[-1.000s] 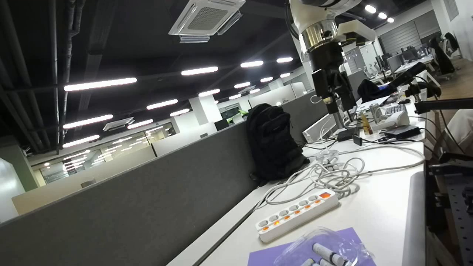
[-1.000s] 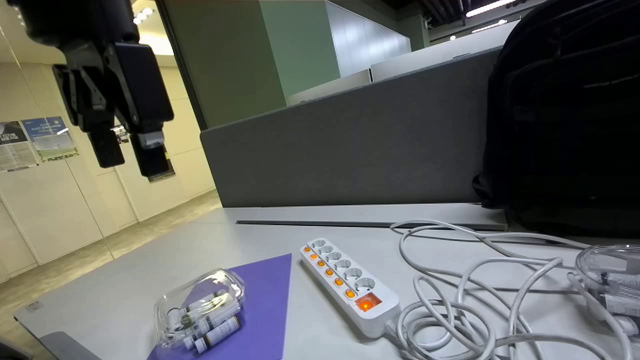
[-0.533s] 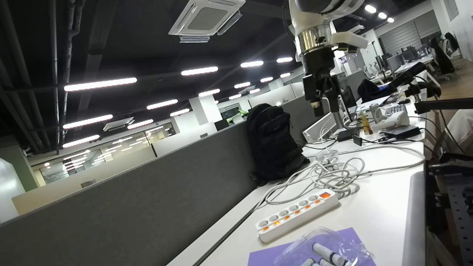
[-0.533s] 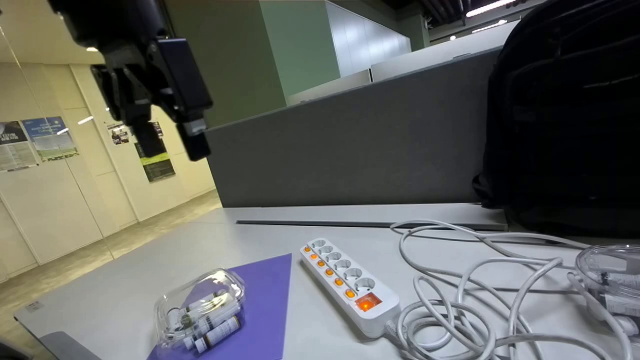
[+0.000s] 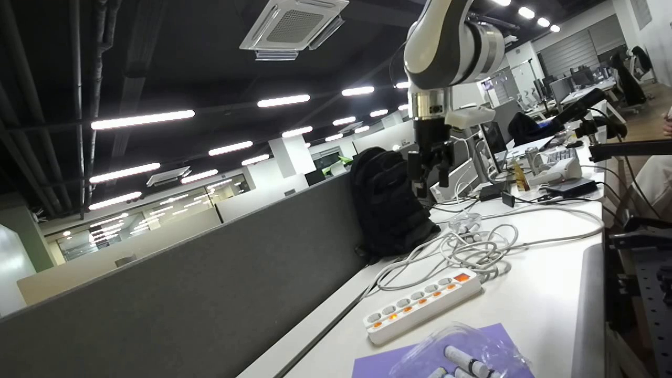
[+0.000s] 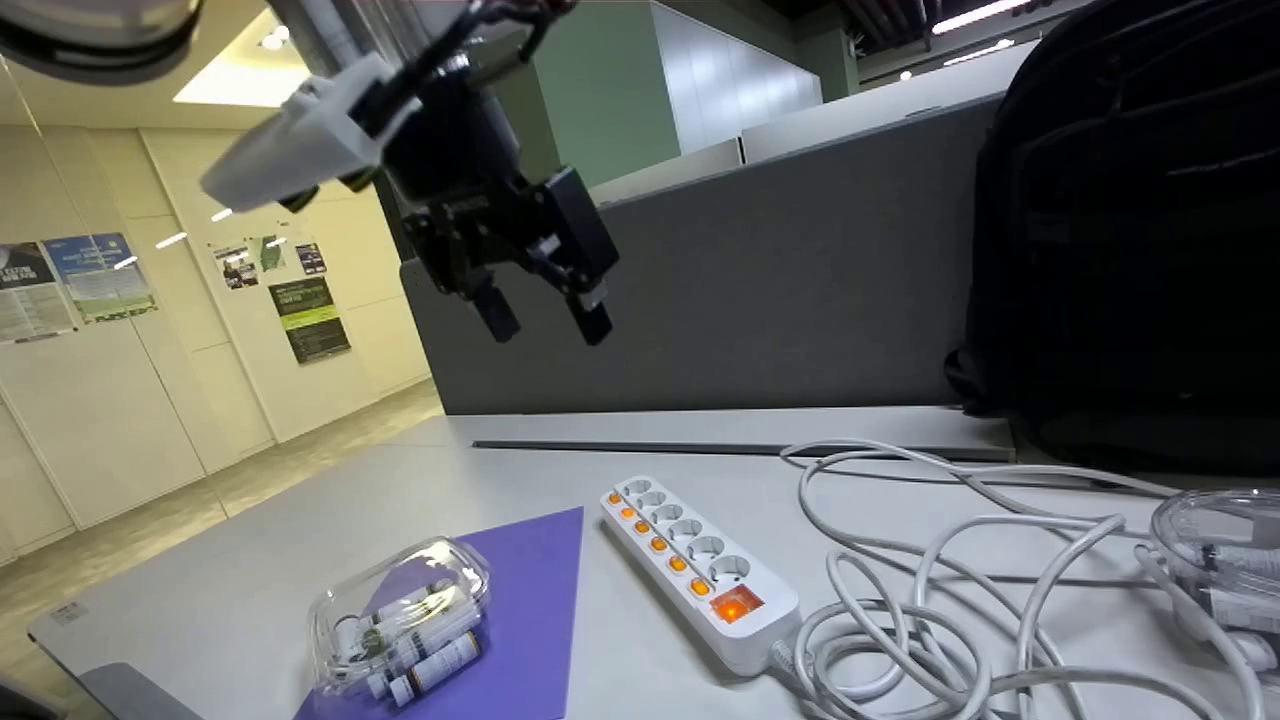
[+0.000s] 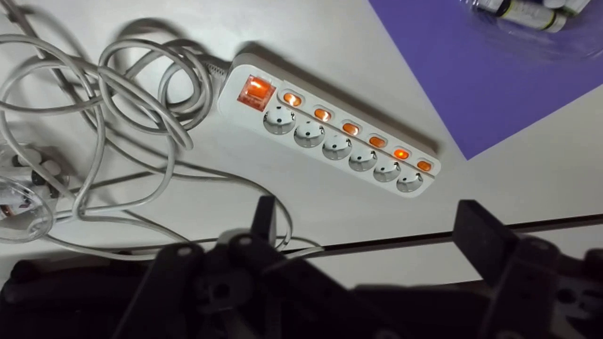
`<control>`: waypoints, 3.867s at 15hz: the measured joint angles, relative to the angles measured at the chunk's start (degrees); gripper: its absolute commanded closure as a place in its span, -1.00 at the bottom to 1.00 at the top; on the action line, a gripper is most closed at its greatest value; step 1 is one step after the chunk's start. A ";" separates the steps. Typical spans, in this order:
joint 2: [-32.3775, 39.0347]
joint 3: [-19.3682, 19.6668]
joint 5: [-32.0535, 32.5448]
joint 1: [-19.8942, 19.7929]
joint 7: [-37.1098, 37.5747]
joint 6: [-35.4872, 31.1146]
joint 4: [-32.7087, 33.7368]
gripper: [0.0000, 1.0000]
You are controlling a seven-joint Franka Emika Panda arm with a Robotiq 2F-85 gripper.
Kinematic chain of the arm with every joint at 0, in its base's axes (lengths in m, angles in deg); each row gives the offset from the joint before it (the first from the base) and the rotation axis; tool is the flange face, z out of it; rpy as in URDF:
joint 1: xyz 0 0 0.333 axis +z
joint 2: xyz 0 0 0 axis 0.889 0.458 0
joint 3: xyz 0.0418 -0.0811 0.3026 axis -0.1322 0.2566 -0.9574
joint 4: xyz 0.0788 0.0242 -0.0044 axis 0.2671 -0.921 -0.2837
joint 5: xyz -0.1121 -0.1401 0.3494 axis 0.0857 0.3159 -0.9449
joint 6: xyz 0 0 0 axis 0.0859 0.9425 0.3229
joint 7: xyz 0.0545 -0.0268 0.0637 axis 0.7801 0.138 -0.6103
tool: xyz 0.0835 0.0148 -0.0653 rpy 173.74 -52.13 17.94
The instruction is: Turn off the second switch from the left on the extension cable
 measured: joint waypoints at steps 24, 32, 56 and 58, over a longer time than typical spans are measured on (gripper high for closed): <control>41.81 -8.96 -2.56 1.54 -2.07 1.48 29.33 0.98; 42.47 -9.36 -1.99 1.34 -1.86 1.15 29.81 1.00; 57.92 -10.06 1.21 6.45 11.96 -3.05 40.75 1.00; 57.92 -9.00 1.79 7.40 13.91 -3.05 40.75 1.00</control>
